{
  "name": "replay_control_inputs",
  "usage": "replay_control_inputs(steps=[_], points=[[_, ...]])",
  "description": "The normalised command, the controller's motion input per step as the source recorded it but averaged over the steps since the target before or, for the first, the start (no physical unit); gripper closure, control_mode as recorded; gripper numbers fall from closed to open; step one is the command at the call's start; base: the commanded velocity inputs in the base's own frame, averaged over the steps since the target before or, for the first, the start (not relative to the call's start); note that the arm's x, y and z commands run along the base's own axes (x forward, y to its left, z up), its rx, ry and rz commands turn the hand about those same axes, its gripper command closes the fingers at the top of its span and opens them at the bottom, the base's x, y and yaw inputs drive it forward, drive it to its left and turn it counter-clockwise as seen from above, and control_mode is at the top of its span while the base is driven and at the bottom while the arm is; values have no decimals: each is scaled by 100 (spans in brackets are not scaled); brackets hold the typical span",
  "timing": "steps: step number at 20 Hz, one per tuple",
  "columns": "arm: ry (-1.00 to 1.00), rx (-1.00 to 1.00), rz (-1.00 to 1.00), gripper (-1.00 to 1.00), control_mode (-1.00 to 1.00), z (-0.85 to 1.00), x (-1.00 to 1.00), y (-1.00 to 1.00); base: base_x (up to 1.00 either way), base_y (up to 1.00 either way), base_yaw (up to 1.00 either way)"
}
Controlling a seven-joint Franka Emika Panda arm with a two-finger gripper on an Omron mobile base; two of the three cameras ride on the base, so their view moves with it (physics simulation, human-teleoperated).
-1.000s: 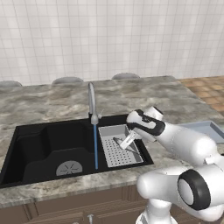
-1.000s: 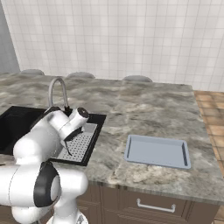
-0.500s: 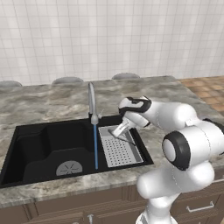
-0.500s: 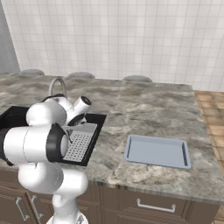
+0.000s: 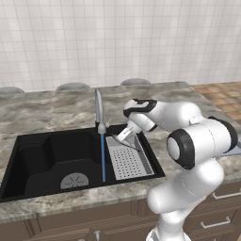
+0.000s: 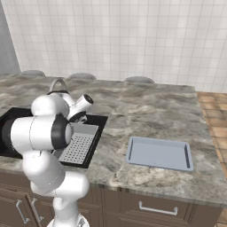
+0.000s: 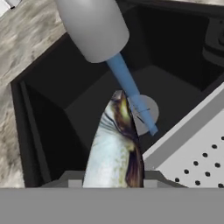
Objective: Take the fish out of the fridge, briefly rinse it in the sink, and place it on the tray next to the sink.
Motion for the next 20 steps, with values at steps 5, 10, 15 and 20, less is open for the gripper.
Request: replay_control_inputs(steps=[5, 10, 15, 20], points=[[-1, 10, 0, 100, -100, -9, 29, 8, 0, 0, 0], [5, 9, 0, 100, -100, -9, 42, 11, 0, 0, 0], [13, 3, 0, 100, -100, -25, 37, 30, 0, 0, 0], [19, 0, 1, 100, -100, -38, 18, 19, 0, 0, 0]])
